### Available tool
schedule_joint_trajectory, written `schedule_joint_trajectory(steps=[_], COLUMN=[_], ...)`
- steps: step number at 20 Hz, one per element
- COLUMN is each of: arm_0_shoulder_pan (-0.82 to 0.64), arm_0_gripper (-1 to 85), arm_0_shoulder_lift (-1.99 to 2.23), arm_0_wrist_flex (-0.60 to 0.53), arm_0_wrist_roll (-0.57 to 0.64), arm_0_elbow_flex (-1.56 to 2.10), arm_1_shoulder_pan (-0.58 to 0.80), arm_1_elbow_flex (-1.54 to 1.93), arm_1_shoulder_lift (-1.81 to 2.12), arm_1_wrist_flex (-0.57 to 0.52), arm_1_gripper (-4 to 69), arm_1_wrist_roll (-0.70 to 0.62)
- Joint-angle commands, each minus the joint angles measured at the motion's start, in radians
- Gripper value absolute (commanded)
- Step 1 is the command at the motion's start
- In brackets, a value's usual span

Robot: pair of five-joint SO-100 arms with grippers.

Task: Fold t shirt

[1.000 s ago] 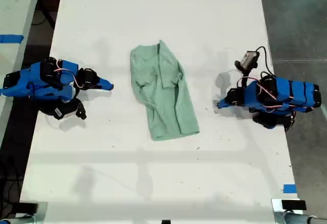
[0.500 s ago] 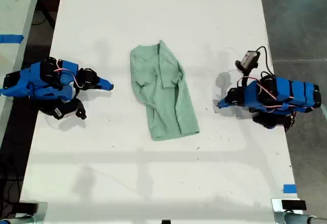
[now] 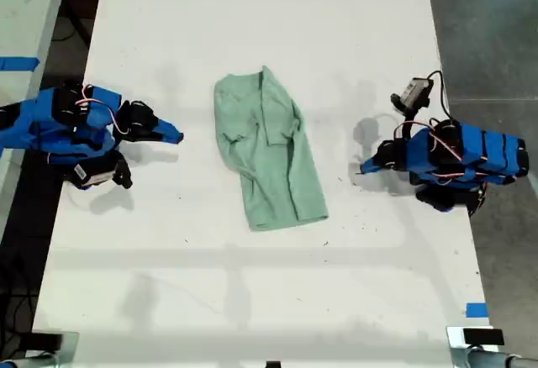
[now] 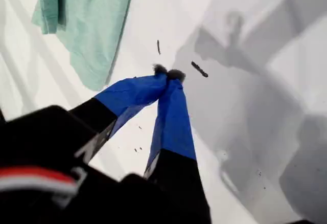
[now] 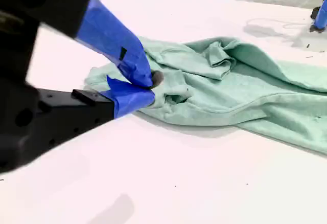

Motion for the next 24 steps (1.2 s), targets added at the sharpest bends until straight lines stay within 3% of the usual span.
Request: schedule_joint_trajectory(steps=[1, 7, 14, 17, 20, 24], arm_0_shoulder_pan=[0.051, 0.163, 0.284, 0.325, 0.359, 0.388], arm_0_gripper=[0.0, 0.0, 0.0, 8.4, 14.5, 15.7], arm_0_shoulder_lift=[-0.282, -0.974, -1.675, -1.833, -1.983, -2.056], arm_0_wrist_flex=[0.000, 0.006, 0.064, 0.077, 0.156, 0.153], arm_0_wrist_roll=[-0.021, -0.006, -0.072, -0.120, -0.158, -0.218], arm_0_elbow_flex=[-0.267, -0.830, -1.480, -1.631, -1.790, -1.821], arm_1_shoulder_pan=[-0.015, -0.150, -0.233, -0.244, -0.258, -0.272], arm_1_elbow_flex=[-0.241, -0.721, -1.235, -1.319, -1.356, -1.310], arm_1_shoulder_lift=[-0.244, -0.965, -1.640, -1.761, -1.829, -1.847], arm_1_wrist_flex=[0.018, -0.069, -0.060, -0.063, -0.066, -0.095], arm_1_gripper=[-0.8, -0.9, -1.3, -0.8, 21.4, 28.3], arm_1_wrist_roll=[0.026, 0.051, 0.066, 0.061, 0.067, 0.087])
